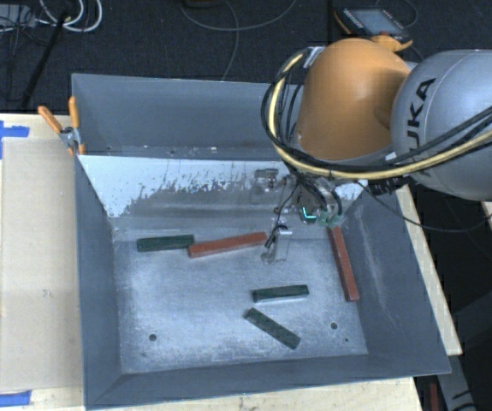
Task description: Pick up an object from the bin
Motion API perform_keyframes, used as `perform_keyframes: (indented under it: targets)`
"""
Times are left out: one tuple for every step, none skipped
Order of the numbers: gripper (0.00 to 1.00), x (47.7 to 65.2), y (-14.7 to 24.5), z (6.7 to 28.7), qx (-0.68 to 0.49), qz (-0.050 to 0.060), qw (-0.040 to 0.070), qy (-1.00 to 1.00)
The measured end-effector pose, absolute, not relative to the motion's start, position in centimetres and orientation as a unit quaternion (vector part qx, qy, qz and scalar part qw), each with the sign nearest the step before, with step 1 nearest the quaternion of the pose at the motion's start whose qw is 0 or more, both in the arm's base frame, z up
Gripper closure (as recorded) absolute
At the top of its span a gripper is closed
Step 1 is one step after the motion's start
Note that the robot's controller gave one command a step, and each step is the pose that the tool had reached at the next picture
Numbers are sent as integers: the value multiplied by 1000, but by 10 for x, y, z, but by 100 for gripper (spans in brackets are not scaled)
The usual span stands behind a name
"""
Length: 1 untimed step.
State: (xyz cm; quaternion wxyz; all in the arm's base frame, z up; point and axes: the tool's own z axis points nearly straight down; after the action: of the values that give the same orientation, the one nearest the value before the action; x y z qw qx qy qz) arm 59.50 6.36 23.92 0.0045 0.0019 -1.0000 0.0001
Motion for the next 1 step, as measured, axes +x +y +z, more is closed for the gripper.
perform_keyframes:
  targets:
    - [0,596,47,70,66,0,-1,-998]
